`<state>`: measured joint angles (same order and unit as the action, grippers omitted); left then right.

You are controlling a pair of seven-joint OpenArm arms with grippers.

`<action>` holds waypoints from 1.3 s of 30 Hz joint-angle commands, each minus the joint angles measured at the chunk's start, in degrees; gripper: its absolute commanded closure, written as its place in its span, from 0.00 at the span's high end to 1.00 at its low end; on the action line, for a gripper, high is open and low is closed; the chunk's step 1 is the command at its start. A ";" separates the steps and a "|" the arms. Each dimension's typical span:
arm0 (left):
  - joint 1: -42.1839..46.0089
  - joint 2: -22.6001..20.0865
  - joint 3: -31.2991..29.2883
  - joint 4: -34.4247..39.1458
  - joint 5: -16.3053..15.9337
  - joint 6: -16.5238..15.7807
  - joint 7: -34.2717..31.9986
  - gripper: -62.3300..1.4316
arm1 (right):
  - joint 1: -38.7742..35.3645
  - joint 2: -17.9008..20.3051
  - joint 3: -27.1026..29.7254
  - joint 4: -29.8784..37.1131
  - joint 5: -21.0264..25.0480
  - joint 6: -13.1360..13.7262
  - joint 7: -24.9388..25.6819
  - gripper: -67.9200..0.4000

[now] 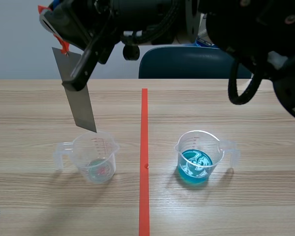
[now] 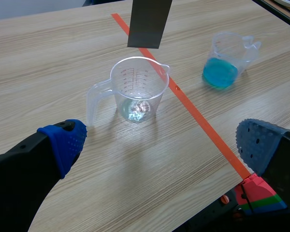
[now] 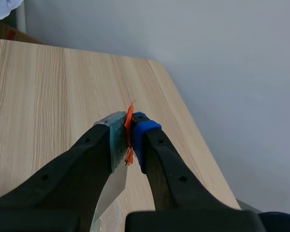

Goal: Do the redox reaction experiment

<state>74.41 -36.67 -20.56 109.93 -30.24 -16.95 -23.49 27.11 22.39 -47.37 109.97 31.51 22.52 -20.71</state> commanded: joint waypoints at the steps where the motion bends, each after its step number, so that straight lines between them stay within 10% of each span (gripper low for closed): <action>1: -0.17 0.46 -0.22 1.18 -0.48 -0.17 -1.16 1.00 | 1.49 -0.02 0.48 0.24 1.05 -0.22 0.42 0.01; 39: -0.17 0.46 -0.22 1.18 -0.48 -0.20 -1.16 1.00 | 1.46 -0.15 0.50 0.24 1.97 -0.24 -0.85 0.01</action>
<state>74.41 -36.67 -20.56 109.93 -30.26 -16.95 -23.49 27.11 22.39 -47.03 110.19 32.91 22.52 -22.24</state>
